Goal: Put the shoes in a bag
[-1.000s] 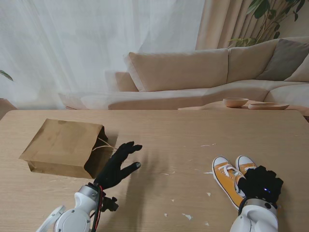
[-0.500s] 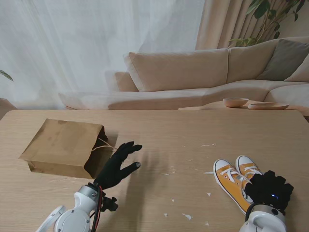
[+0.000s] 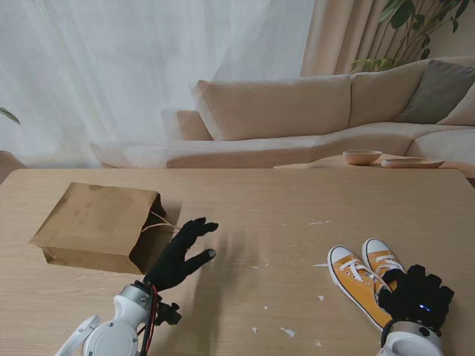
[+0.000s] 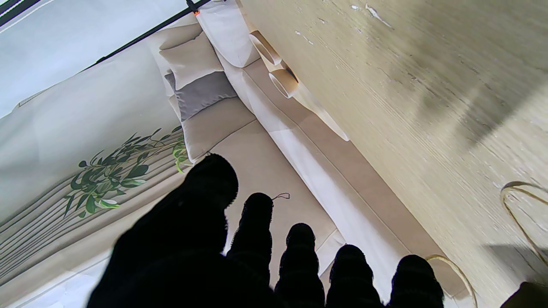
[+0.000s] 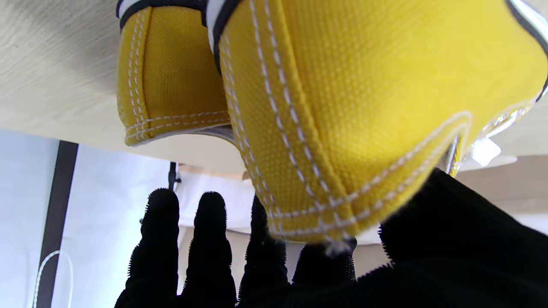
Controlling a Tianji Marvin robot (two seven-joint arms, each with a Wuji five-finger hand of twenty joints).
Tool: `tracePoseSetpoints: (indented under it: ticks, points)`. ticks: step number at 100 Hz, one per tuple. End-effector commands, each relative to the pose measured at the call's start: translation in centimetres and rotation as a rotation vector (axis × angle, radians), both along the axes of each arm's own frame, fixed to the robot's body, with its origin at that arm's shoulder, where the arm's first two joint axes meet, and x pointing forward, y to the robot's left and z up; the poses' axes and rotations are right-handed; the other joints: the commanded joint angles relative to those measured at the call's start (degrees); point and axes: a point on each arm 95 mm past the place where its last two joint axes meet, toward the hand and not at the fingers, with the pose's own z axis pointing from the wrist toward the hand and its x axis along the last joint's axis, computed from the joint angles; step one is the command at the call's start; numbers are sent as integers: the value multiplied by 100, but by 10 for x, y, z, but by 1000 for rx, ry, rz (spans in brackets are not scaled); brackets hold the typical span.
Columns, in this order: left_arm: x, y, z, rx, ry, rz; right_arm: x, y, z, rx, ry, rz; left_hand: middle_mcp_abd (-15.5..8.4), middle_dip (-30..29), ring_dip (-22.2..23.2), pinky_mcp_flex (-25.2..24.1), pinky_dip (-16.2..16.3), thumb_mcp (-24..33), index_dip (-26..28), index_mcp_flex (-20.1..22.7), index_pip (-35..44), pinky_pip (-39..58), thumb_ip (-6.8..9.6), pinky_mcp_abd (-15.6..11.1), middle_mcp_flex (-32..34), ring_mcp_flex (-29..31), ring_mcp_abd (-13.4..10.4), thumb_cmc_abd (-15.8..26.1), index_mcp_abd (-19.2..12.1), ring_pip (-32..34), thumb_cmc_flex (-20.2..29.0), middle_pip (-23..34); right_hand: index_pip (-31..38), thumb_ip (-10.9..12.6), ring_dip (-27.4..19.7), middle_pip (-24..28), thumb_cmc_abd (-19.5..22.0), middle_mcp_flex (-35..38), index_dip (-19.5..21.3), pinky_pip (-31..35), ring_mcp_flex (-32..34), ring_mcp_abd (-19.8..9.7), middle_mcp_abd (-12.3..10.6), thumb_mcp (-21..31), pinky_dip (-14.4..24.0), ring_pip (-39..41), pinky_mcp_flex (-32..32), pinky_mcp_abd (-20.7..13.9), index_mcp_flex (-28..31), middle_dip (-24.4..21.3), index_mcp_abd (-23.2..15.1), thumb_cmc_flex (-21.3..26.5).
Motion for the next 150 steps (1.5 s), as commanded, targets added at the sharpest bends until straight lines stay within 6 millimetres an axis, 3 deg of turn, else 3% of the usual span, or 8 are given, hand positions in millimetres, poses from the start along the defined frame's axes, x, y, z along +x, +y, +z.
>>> tracePoseSetpoints:
  ticks: [1,12,26,41,63,105,123,150]
  points:
    - [-2,-2,1,-3,9,-13,-6,3,-4,9,29,10,59,71,79,-9,67,112,67,59,-24,-77,44,-57,17,-91,-60,-44,-76,-16,82,108,-380,252,-83,-257,-283,-224,134,-170,-239,-66,-75,258,63,-102,-131,-86,-293,-123,89,-256]
    - [-2,-2,1,-4,8,-13,-9,6,-2,23,49,26,61,70,79,-10,67,107,65,58,-27,-78,42,-54,16,-92,-61,-42,-61,-17,85,108,-665,223,-200,-642,-433,-214,231,-331,-230,-64,-23,95,72,-333,-183,-66,-623,-268,446,-474]
    - [-2,-2,1,-5,9,-14,-12,9,3,38,50,37,51,71,80,-10,67,106,67,60,-23,-77,43,-56,17,-91,-66,-39,-56,-16,81,112,-1031,305,-327,-1149,-138,-198,358,-585,-228,-7,89,-518,152,-600,-213,-29,-1025,-440,930,-809]
    - [-2,-2,1,-5,9,-14,-12,10,8,48,40,41,58,71,82,-10,68,107,72,60,-14,-77,43,-55,16,-91,-68,-50,-60,-15,86,112,-1248,368,-477,-1385,118,-201,342,-715,-219,-30,109,-718,176,-902,-223,-6,-1236,-527,1051,-1023]
    - [-3,-1,1,-7,7,-15,-17,12,18,42,35,33,63,70,84,-10,68,111,75,62,-10,-78,43,-54,17,-90,-63,-43,-53,-14,87,113,-1268,467,-476,-1310,239,-193,428,-824,-208,-25,147,-794,242,-932,-169,15,-1177,-471,1154,-818]
    - [-3,-1,1,-8,7,-17,-41,5,30,99,55,-32,59,71,86,-11,69,124,79,77,-1,-77,42,-51,20,-90,-60,-57,-37,-14,92,117,-916,599,-594,-1203,1180,-227,449,-1160,-253,90,323,-1726,359,-1238,-231,93,-359,-432,1705,-846]
    - [-3,-1,2,-9,6,-18,-46,-2,27,115,86,-69,55,71,86,-9,71,121,80,74,-1,-76,41,-60,20,-90,-61,-53,-50,-14,88,117,-1001,662,-709,-1616,1334,-221,299,-1365,-260,137,358,-2119,419,-1589,-257,95,-672,-612,1790,-787]
    - [-4,-1,2,-7,7,-18,-47,-11,18,205,139,-98,61,69,89,-11,72,125,82,73,3,-77,41,-51,15,-91,-53,-57,-51,-14,90,113,-1264,657,-802,-2667,1047,-243,294,-1635,-349,92,324,-2120,575,-2240,-415,41,-1415,-1022,1818,-835]
